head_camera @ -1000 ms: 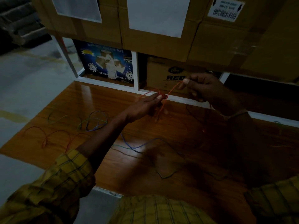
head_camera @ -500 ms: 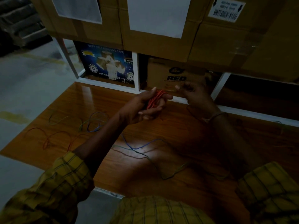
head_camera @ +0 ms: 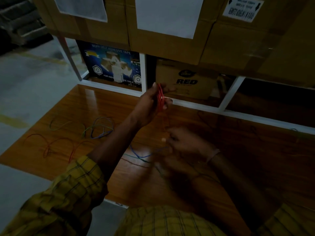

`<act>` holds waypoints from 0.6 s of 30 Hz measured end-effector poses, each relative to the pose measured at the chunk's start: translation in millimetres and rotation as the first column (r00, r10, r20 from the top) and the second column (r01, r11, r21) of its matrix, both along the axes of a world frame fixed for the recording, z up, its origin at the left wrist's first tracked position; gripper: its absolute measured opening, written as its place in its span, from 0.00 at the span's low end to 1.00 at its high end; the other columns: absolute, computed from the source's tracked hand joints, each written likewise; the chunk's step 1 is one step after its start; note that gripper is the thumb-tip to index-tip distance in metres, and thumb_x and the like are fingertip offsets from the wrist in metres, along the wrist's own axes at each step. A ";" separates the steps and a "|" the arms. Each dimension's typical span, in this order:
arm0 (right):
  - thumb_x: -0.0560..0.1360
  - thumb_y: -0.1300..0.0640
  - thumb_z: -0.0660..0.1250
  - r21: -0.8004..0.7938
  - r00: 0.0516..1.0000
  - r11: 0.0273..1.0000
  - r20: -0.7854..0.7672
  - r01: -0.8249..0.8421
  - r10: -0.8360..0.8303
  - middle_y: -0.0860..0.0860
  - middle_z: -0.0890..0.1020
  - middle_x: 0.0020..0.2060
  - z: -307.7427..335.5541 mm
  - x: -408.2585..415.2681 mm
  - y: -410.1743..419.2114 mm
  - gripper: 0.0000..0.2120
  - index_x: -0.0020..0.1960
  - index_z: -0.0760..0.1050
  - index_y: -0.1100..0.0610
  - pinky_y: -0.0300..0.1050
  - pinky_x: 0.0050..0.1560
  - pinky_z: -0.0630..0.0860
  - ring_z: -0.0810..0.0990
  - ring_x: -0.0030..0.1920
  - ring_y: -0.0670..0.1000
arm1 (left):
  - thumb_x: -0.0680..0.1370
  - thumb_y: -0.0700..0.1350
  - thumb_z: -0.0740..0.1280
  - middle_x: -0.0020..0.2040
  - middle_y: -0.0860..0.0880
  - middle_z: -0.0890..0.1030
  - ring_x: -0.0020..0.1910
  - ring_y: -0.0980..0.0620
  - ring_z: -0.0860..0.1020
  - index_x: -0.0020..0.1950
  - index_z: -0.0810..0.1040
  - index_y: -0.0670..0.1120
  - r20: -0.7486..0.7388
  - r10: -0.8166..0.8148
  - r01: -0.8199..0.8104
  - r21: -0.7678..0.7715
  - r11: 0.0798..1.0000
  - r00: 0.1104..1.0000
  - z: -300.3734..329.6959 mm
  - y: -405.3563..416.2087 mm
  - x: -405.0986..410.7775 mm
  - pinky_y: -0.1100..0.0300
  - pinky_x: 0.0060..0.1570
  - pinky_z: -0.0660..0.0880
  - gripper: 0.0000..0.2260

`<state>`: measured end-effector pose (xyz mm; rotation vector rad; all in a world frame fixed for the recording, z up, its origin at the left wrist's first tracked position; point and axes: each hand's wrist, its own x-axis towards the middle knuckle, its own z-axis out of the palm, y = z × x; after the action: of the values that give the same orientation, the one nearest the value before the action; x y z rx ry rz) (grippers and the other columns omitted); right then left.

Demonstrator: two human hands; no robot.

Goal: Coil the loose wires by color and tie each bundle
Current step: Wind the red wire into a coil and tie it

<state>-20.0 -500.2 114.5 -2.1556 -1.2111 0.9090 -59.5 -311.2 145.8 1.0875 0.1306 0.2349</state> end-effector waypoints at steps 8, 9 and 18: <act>0.81 0.62 0.69 0.176 0.976 0.972 -0.128 -0.154 0.178 0.55 0.87 0.45 81.6 28.5 -25.2 0.08 0.59 0.80 0.61 0.45 0.42 0.83 0.86 0.38 0.56 | 0.87 0.65 0.51 0.69 0.46 0.80 0.58 0.46 0.85 0.70 0.71 0.56 -0.189 0.041 0.102 0.687 0.720 0.981 -20.2 -11.5 -7.8 0.38 0.65 0.79 0.20; 0.81 0.62 0.68 0.234 0.973 0.964 -0.160 -0.128 0.168 0.52 0.86 0.42 88.0 36.3 -30.3 0.08 0.58 0.80 0.63 0.44 0.43 0.82 0.85 0.38 0.54 | 0.86 0.65 0.51 0.68 0.47 0.80 0.57 0.47 0.85 0.70 0.71 0.56 -0.189 0.041 0.110 0.720 0.685 0.981 -19.6 -11.0 -9.0 0.41 0.61 0.81 0.21; 0.81 0.57 0.64 0.346 0.817 0.901 -0.576 0.260 -0.015 0.50 0.71 0.28 88.3 87.4 -46.6 0.10 0.57 0.78 0.64 0.42 0.30 0.73 0.68 0.27 0.48 | 0.90 0.56 0.49 0.57 0.40 0.85 0.29 0.52 0.71 0.75 0.70 0.44 -0.236 -0.181 0.290 0.606 0.741 0.955 4.6 -7.4 -15.2 0.60 0.27 0.66 0.22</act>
<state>67.4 -546.8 202.8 -1.4624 -0.8309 1.0190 -74.7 -318.6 150.4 1.7951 0.0533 -0.0569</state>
